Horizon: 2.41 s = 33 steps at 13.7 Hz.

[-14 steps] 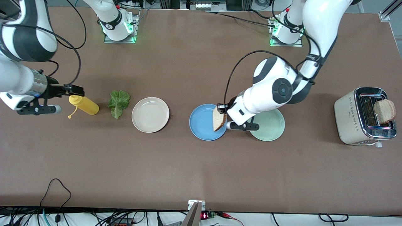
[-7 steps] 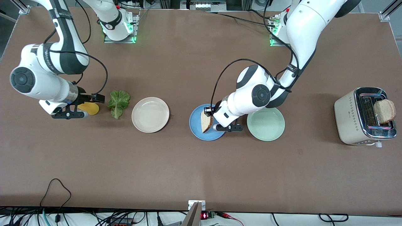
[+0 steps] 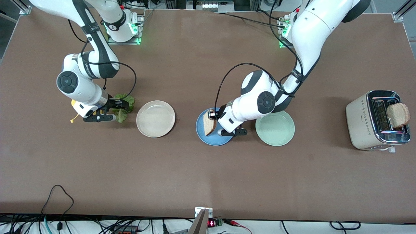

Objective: Make sandwich in blue plate with both arms
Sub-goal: 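Carry the bread to the blue plate while the right gripper reaches the lettuce, then release the bread on the blue plate while the right gripper grasps lettuce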

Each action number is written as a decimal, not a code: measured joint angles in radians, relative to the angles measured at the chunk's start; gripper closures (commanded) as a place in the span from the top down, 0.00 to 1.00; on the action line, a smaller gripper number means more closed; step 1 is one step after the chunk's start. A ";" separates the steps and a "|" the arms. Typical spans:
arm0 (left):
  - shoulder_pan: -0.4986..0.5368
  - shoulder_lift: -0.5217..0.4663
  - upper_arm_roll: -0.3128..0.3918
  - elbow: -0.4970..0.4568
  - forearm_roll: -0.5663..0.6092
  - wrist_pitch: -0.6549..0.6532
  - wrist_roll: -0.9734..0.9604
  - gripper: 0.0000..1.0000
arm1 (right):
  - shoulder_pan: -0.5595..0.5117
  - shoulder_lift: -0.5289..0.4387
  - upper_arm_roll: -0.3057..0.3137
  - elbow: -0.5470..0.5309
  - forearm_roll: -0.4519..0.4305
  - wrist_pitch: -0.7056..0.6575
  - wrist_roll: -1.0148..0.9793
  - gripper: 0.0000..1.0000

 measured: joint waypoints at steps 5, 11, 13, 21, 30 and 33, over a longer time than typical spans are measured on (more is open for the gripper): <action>0.004 0.004 0.007 -0.004 -0.002 -0.001 0.000 1.00 | -0.005 0.087 -0.007 0.000 -0.011 0.097 0.000 1.00; 0.126 -0.003 0.020 -0.034 -0.002 -0.057 0.032 1.00 | -0.010 0.110 -0.018 0.000 -0.012 0.111 -0.002 0.72; 0.189 -0.039 0.019 -0.032 0.000 -0.127 0.055 1.00 | -0.010 0.113 -0.021 0.000 -0.013 0.111 -0.003 0.46; 0.292 -0.264 0.036 0.016 0.399 -0.333 0.066 1.00 | -0.010 0.116 -0.021 0.002 -0.014 0.111 -0.004 0.09; 0.279 -0.361 0.261 0.172 0.389 -0.518 0.336 1.00 | -0.010 0.062 -0.021 0.040 -0.015 0.016 -0.007 0.00; 0.257 -0.434 0.421 0.168 0.264 -0.588 0.463 1.00 | -0.009 0.014 -0.020 0.080 -0.015 -0.108 -0.005 0.00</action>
